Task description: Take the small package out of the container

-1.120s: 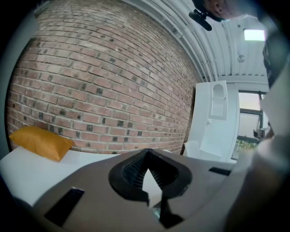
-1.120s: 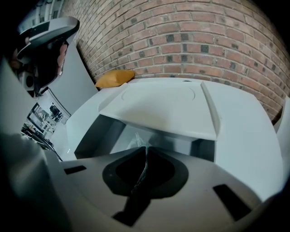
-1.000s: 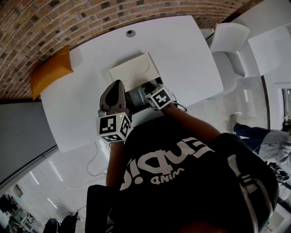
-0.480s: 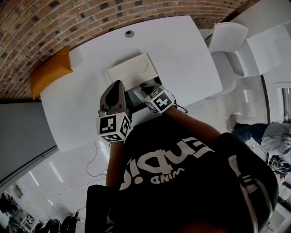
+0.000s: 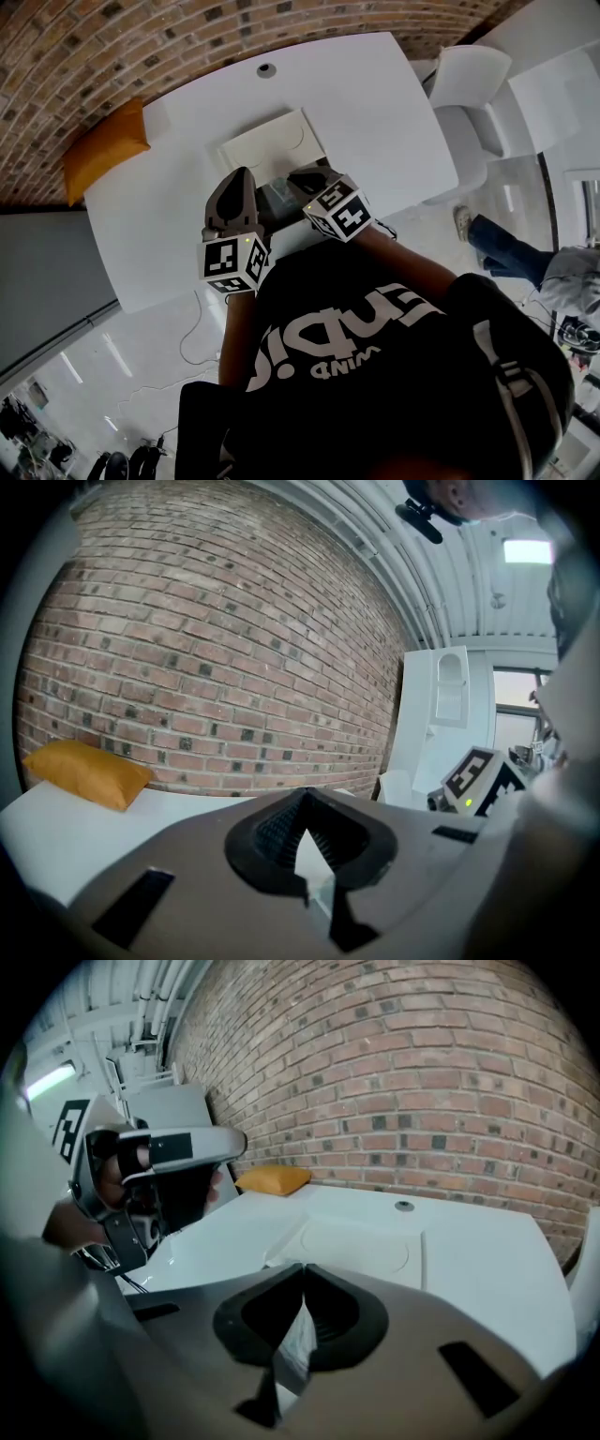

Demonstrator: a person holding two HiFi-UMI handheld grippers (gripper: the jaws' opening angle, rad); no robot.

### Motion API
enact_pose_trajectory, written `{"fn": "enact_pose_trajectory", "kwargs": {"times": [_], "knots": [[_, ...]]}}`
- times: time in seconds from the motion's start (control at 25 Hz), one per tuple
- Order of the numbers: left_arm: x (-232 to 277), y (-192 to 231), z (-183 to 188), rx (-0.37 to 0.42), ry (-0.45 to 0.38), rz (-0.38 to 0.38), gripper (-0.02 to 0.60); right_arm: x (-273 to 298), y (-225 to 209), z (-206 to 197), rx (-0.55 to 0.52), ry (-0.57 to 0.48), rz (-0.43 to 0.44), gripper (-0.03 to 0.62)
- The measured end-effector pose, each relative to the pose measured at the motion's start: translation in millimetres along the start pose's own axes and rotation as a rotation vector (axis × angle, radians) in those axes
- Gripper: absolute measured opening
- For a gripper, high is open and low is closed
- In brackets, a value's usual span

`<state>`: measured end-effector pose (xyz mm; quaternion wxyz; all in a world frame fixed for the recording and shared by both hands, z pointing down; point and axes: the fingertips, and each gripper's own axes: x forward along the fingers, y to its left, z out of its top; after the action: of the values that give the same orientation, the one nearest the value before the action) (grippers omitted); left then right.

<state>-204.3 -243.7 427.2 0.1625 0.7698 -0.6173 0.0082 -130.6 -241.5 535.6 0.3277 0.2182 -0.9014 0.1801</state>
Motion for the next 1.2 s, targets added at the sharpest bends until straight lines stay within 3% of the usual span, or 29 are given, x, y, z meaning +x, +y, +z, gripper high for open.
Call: {"fn": "enact_pose_trajectory", "kwargs": {"times": [0.6,0.96,1.2], "knots": [[-1.7,-4.8,1.9,0.01,-0.006,0.005,0.005,-70.5,-12.8,74.1,-0.021,-0.358,-0.05,0.006],[-4.1,-5.2,5.4,0.022,-0.013,0.011,0.005,-96.7,-31.1,89.9,-0.037,-0.533,-0.151,0.006],[-5.0,-3.7,3.8,0.031,-0.011,0.021,0.005,-99.3,-41.8,85.1,-0.037,-0.573,-0.182,0.006]]}}
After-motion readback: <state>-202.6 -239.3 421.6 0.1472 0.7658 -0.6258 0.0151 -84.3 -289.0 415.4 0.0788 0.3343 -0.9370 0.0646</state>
